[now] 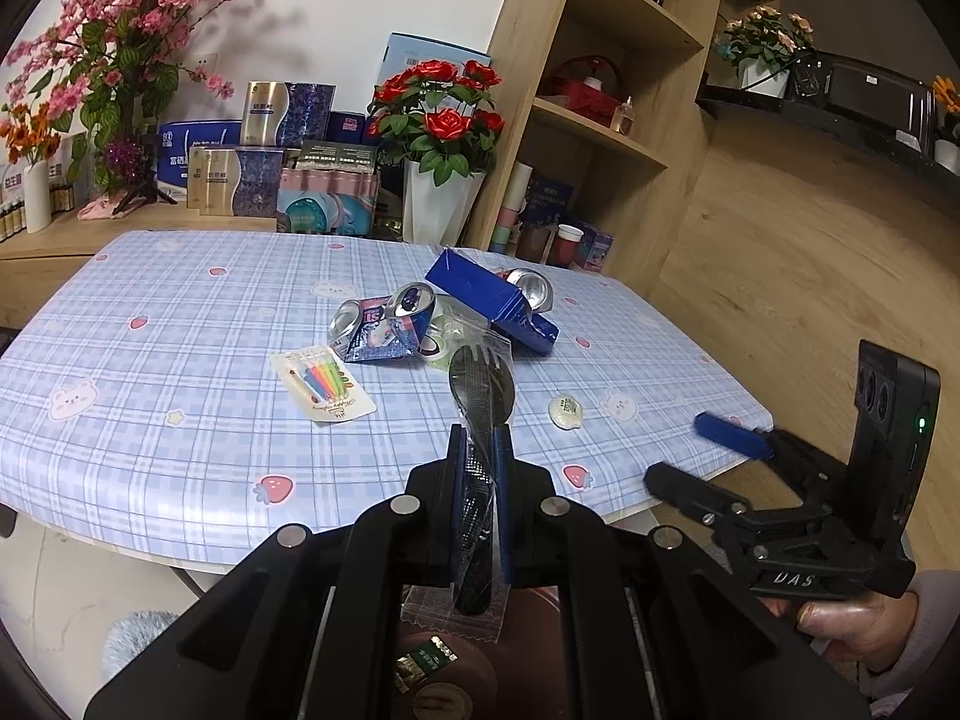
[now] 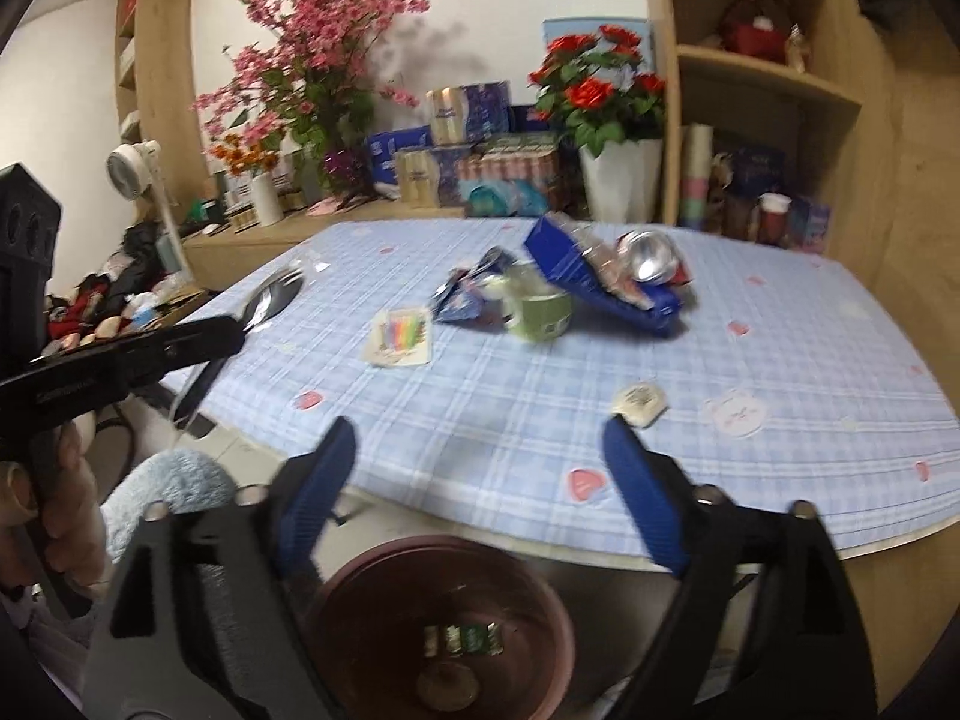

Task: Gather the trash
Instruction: 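Lower the fork and lighter over the bin and open both tools, then reach the right tool to the round white wrapper and grasp it, then grasp the candle pack with the left tool while the right tool holds the wrapper, then carry the wrapper and candle pack over the bin and open both tools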

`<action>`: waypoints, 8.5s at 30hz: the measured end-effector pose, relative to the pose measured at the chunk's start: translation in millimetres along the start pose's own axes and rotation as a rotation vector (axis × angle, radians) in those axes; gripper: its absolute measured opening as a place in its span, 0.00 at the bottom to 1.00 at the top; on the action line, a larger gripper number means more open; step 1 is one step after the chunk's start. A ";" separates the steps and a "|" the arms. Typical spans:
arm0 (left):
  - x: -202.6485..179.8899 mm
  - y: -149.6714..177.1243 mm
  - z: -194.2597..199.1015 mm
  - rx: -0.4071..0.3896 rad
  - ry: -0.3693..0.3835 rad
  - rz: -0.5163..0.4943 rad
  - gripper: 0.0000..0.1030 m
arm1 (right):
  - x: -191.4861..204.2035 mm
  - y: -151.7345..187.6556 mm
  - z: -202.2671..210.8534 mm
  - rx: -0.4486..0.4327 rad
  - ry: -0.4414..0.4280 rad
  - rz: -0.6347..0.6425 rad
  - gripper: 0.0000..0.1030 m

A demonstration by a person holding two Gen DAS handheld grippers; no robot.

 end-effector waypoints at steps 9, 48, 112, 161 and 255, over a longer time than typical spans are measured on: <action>-12.3 -2.1 7.2 -0.034 0.015 -0.041 0.09 | -26.0 -14.8 15.8 -0.119 0.122 -0.051 0.94; 37.3 -21.6 -7.3 -0.068 -0.177 -0.002 0.94 | -51.4 -17.5 -14.3 -0.007 0.074 -0.116 0.95; 107.2 17.8 -131.8 0.182 -0.246 0.141 0.94 | -81.4 -14.8 -201.2 0.281 0.141 -0.042 0.42; 123.2 -18.5 -173.8 0.263 -0.285 0.147 0.32 | -78.4 -18.5 -154.5 0.195 0.036 -0.176 0.41; -39.3 68.4 -39.9 0.247 0.011 -0.004 0.61 | -58.3 36.5 8.4 -0.073 0.238 -0.130 0.95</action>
Point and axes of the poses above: each gripper's, at about its wrist camera, not at the fingertips, and z roughly against the way its jaws point, x to its left, y to its underside, the point moved 4 cm from there along -z, roughly the way its jaws point, and after that the axes turned 9 degrees about -z, right-handed, at the moved point
